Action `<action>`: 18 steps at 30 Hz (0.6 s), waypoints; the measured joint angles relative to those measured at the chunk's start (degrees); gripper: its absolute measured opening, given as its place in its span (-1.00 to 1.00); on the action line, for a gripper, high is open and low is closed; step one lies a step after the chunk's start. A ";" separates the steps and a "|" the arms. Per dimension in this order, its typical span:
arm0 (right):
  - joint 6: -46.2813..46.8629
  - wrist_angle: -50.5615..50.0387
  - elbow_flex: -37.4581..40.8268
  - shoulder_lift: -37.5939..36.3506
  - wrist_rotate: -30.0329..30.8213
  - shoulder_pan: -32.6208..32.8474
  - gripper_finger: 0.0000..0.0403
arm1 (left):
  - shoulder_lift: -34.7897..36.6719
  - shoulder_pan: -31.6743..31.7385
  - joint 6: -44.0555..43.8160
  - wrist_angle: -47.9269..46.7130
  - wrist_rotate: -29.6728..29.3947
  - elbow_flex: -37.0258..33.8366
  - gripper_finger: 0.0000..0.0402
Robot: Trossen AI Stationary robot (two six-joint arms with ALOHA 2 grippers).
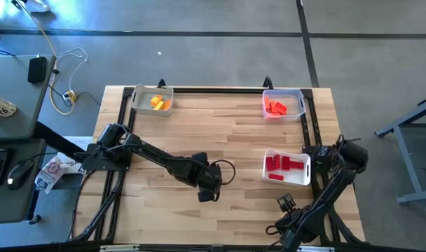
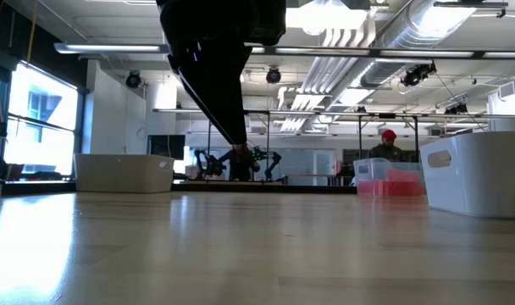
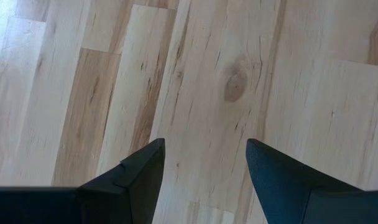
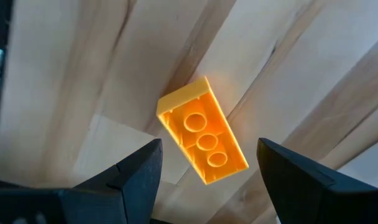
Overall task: Sort & place blocks by color
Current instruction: Put the yellow block into the gray bin
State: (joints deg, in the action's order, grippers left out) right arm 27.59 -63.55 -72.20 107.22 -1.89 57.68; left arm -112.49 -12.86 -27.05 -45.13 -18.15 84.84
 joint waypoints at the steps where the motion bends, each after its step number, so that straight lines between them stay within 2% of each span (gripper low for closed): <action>1: -0.08 0.00 0.00 0.52 0.36 0.21 0.23 | 0.00 0.00 0.00 -0.01 0.00 0.00 0.05; 11: 0.20 -0.85 0.02 4.25 0.83 0.88 0.19 | 0.00 0.00 0.11 0.03 -0.02 0.00 0.05; 14: 0.99 -0.90 0.02 4.35 0.17 0.88 0.02 | 0.00 0.00 0.17 0.06 0.00 0.00 0.05; 18: 2.73 -1.21 0.02 4.37 -0.71 0.88 -0.37 | 0.00 0.00 0.17 0.12 -0.02 0.00 0.05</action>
State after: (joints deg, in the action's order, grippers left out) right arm 30.32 -64.76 -72.18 111.59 -2.60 58.57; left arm -112.49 -12.86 -26.87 -45.01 -18.17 84.84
